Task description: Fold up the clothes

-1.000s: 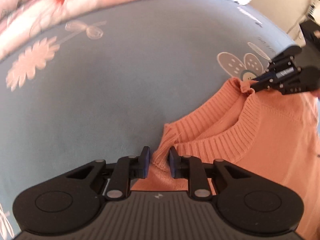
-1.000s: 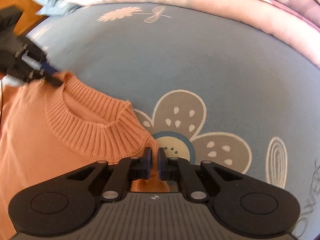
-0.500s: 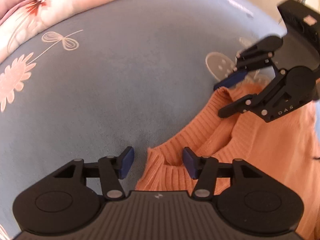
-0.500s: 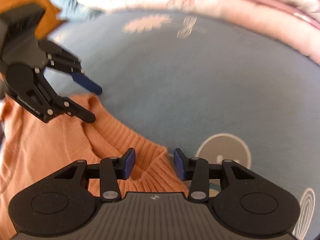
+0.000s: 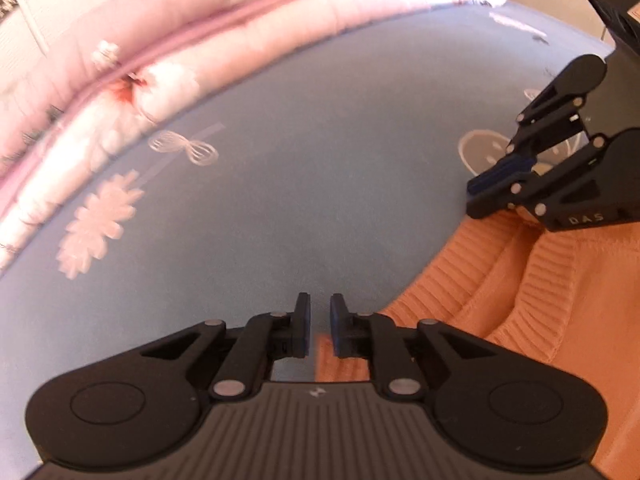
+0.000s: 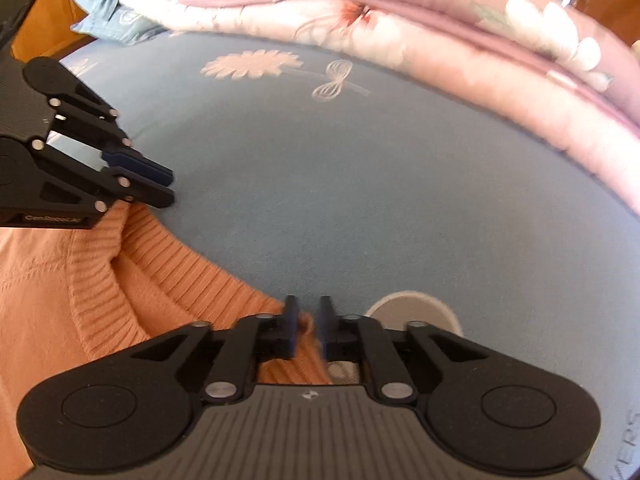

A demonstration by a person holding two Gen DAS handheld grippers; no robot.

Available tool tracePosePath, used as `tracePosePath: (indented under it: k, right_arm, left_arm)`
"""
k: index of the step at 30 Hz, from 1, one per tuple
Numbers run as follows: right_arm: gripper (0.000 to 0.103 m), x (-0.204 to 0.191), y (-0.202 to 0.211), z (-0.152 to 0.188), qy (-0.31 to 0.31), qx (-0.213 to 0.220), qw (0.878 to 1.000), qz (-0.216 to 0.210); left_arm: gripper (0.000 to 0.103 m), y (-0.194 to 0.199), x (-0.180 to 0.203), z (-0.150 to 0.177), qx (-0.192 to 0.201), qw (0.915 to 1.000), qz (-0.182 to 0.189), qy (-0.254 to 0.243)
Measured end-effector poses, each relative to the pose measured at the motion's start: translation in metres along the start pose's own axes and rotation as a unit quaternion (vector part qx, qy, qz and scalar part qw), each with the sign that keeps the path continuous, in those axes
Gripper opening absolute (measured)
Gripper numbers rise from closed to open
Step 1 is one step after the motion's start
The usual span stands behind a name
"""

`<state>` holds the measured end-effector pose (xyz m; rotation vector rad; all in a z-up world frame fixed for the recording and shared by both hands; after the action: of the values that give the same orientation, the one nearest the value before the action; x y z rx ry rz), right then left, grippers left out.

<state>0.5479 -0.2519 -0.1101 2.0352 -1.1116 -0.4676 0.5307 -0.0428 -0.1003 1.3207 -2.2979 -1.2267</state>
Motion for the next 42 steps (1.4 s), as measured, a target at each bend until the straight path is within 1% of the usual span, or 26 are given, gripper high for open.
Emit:
tracePosePath:
  k: [2, 3, 5, 6, 8, 9, 10, 11, 12, 13, 14, 16, 18, 22, 26, 27, 28, 29, 30, 31, 32, 34, 35, 37, 40, 42]
  right_arm:
    - [0.017, -0.005, 0.008, -0.003, 0.002, 0.026, 1.000, -0.001]
    - [0.017, -0.011, 0.012, -0.005, 0.004, 0.033, 0.999, -0.022]
    - [0.017, -0.026, 0.010, -0.008, 0.021, 0.019, 0.997, -0.078]
    - [0.017, -0.034, 0.004, -0.007, 0.035, 0.003, 0.996, -0.087]
    - [0.017, -0.050, -0.010, -0.004, 0.065, -0.024, 0.993, -0.093]
    - [0.016, -0.054, -0.017, -0.003, 0.077, -0.030, 0.993, -0.087]
    - [0.017, -0.054, -0.021, -0.004, 0.073, -0.022, 0.995, -0.071]
    - [0.017, -0.054, -0.024, -0.005, 0.068, -0.013, 0.996, -0.055]
    - [0.017, -0.050, -0.025, -0.008, 0.051, -0.009, 0.998, -0.041]
    - [0.017, -0.045, -0.026, -0.010, 0.034, -0.005, 0.999, -0.027]
    - [0.017, -0.042, -0.025, -0.013, 0.012, -0.005, 0.999, -0.034]
    - [0.019, -0.039, -0.008, -0.014, -0.006, 0.013, 0.998, -0.053]
    - [0.019, -0.041, 0.007, -0.012, -0.013, 0.019, 0.997, -0.080]
    - [0.019, -0.056, 0.017, -0.017, -0.026, 0.027, 0.987, -0.159]
    - [0.019, -0.106, -0.001, -0.031, 0.014, 0.013, 0.977, -0.212]
    - [0.019, -0.120, -0.014, -0.037, 0.019, 0.002, 0.977, -0.210]
    - [0.019, -0.132, -0.026, -0.040, 0.018, -0.007, 0.979, -0.202]
    - [0.017, -0.139, -0.034, -0.041, 0.022, -0.009, 0.983, -0.183]
    - [0.015, -0.146, -0.042, -0.041, 0.027, -0.010, 0.986, -0.164]
    - [0.012, -0.151, -0.043, -0.044, 0.025, -0.004, 0.990, -0.139]
    - [0.012, -0.153, -0.044, -0.048, 0.025, 0.004, 0.993, -0.116]
    - [0.011, -0.152, -0.039, -0.052, -0.006, 0.005, 0.996, -0.089]
    - [0.012, -0.152, -0.033, -0.053, -0.011, 0.013, 0.996, -0.084]
    - [0.024, -0.154, -0.015, -0.054, -0.011, 0.029, 0.996, -0.085]
    - [0.027, -0.151, 0.018, -0.043, -0.011, 0.037, 0.995, -0.097]
    - [0.027, -0.147, 0.036, -0.037, -0.012, 0.039, 0.994, -0.098]
  left_arm:
    - [0.018, 0.017, 0.001, 0.000, 0.020, 0.9992, 0.036, 0.005]
    - [0.025, 0.022, 0.001, 0.002, 0.019, 0.9982, 0.058, -0.001]
    - [0.030, 0.018, 0.009, 0.003, -0.013, 0.9944, 0.103, -0.019]
    - [0.035, 0.010, 0.012, 0.004, -0.034, 0.9934, 0.107, -0.026]
    - [0.035, -0.010, 0.019, 0.007, -0.060, 0.9945, 0.071, -0.048]
    - [0.036, -0.017, 0.023, 0.008, -0.052, 0.9951, 0.052, -0.066]
    - [0.043, -0.022, 0.023, 0.006, -0.043, 0.9964, 0.023, -0.069]
    - [0.045, -0.024, 0.019, 0.001, -0.040, 0.9979, 0.004, -0.051]
    - [0.042, -0.025, 0.014, -0.004, -0.037, 0.9988, -0.014, -0.029]
    - [0.036, -0.019, 0.007, -0.007, -0.028, 0.9994, -0.016, -0.015]
    - [0.036, -0.013, -0.001, -0.010, -0.017, 0.9997, -0.017, 0.000]
    - [0.044, 0.011, -0.019, -0.006, -0.001, 0.9993, 0.031, 0.019]
    - [0.051, 0.027, -0.034, 0.007, -0.020, 0.9976, 0.063, 0.019]
    - [0.050, 0.056, -0.046, 0.057, -0.066, 0.9969, 0.043, 0.004]
    - [0.051, 0.067, -0.062, 0.108, -0.094, 0.9940, 0.020, 0.052]
    - [0.051, 0.065, -0.065, 0.119, -0.106, 0.9926, 0.010, 0.058]
    - [0.056, 0.063, -0.067, 0.131, -0.118, 0.9913, -0.007, 0.058]
    - [0.061, 0.062, -0.071, 0.139, -0.109, 0.9920, -0.011, 0.063]
    - [0.073, 0.062, -0.077, 0.144, -0.101, 0.9917, -0.022, 0.077]
    - [0.074, 0.062, -0.083, 0.146, -0.105, 0.9894, -0.038, 0.092]
    - [0.074, 0.064, -0.087, 0.148, -0.107, 0.9876, -0.053, 0.102]
    - [0.059, 0.070, -0.096, 0.146, -0.104, 0.9846, -0.089, 0.109]
    - [0.057, 0.075, -0.102, 0.147, -0.097, 0.9852, -0.076, 0.119]
    - [0.058, 0.084, -0.112, 0.144, -0.071, 0.9867, 0.005, 0.147]
    - [0.058, 0.081, -0.107, 0.131, -0.048, 0.9929, 0.046, 0.098]
    - [0.058, 0.065, -0.109, 0.120, -0.058, 0.9902, 0.081, 0.098]
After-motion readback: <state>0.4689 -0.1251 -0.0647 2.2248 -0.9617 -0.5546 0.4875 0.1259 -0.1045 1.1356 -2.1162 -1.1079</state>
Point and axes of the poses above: each gripper's, at about its wrist camera, not at the fingertips, and y roughly against the way its jaws point, x to its right, z to its underside, the point moved 1 cm from there along -y, roughly the way its jaws point, and after that the axes turned 3 degrees about x, right-handed, at the moved point
